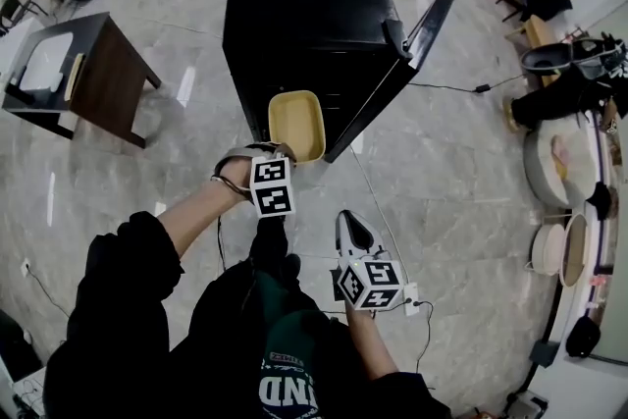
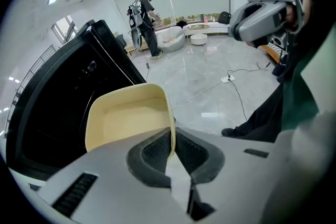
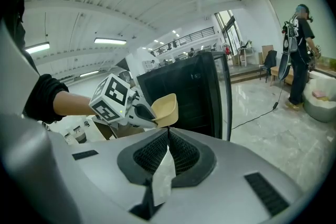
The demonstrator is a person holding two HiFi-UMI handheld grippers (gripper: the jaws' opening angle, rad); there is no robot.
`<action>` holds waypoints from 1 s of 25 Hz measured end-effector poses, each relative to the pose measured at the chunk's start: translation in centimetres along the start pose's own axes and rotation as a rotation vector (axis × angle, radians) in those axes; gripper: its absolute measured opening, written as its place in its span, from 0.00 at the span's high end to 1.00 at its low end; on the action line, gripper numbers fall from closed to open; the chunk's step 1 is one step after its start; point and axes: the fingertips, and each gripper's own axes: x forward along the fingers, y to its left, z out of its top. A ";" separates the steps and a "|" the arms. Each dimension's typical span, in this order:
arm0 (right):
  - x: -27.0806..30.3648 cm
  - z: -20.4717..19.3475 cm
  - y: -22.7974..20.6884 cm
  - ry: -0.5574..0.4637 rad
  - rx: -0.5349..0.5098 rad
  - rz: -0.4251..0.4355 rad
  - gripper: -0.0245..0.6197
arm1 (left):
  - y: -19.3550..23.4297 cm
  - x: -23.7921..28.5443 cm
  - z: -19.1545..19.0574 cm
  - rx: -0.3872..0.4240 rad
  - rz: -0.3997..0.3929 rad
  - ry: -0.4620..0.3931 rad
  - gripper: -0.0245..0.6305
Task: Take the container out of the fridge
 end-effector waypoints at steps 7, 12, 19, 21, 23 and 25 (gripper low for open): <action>-1.1 -0.4 1.4 -0.010 -0.011 0.028 0.91 | -1.9 -2.6 -0.2 0.004 0.009 0.005 0.93; -2.0 -0.4 1.6 -0.018 -0.025 0.029 0.91 | -3.0 -4.2 0.4 0.004 0.024 -0.006 0.93; -2.8 -0.1 2.5 -0.036 -0.041 0.034 0.91 | -5.2 -6.7 0.7 -0.002 0.013 -0.021 0.93; -3.0 -0.2 2.7 -0.037 -0.046 0.036 0.91 | -5.8 -7.3 0.5 -0.010 0.006 -0.022 0.93; -3.0 -0.3 3.0 -0.035 -0.052 0.039 0.91 | -6.2 -7.8 0.3 -0.017 0.003 -0.024 0.93; -3.1 -0.3 3.2 -0.034 -0.057 0.041 0.91 | -6.4 -8.3 0.2 -0.031 0.000 -0.027 0.93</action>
